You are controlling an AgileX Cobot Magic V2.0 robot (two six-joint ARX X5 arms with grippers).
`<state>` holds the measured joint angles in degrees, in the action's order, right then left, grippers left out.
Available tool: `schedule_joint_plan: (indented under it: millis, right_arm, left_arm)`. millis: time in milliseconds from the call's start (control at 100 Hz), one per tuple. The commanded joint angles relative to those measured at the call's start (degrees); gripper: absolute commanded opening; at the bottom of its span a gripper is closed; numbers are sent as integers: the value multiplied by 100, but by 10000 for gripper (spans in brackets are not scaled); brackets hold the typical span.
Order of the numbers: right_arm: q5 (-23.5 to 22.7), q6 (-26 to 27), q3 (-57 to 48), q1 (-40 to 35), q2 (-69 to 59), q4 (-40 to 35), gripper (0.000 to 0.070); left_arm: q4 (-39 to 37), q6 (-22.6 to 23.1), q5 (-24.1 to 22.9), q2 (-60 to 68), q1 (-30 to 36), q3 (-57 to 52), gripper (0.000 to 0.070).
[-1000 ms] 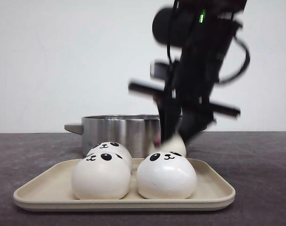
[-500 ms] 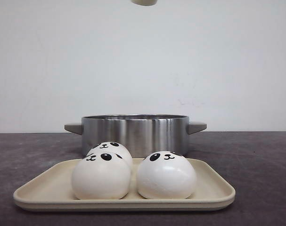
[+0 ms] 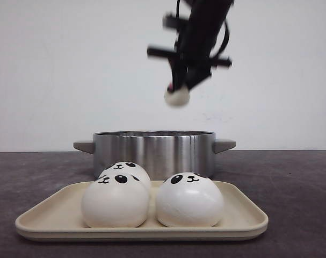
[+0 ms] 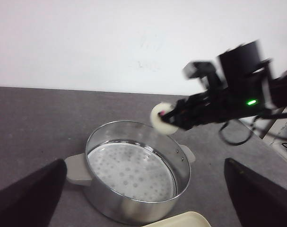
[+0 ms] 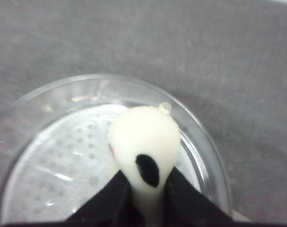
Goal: Steam buns
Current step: 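Lift the bun with the right gripper over the steamer pot, then release the bun into the pot and raise the right gripper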
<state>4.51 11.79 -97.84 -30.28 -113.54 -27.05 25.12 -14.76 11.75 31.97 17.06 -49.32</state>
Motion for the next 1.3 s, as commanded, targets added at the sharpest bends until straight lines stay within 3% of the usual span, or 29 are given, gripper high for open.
schedule_joint_plan:
  millis: [0, 320, 370, 470, 520, 1070, 1170, 1290]
  right_arm:
    - [4, -46, -85, -20, -330, 66, 1]
    - [9, -52, -85, -22, -874, 142, 17]
    - [61, -52, -85, -22, -881, 129, 110]
    - [162, -52, -85, -28, -887, 98, 416]
    - [162, -46, -85, -28, -887, 57, 466]
    - [157, -44, -393, 4, -802, -398, 456]
    - [151, -55, -752, 4, -614, -772, 342]
    - [140, -72, -1097, -57, -103, -1239, 124]
  left_arm:
    - [-59, -26, -28, 59, 22, -79, 700]
    - [-52, -26, -26, 129, 22, -79, 700]
    - [-48, -26, -26, 136, 22, -79, 700]
    - [-52, -26, -26, 168, 22, -79, 700]
    - [-52, -26, -26, 173, 22, -79, 700]
    - [188, -28, -7, 210, 22, -79, 700]
    - [372, -28, 26, 262, 22, -79, 700]
    - [522, -31, 308, 468, 24, -79, 700]
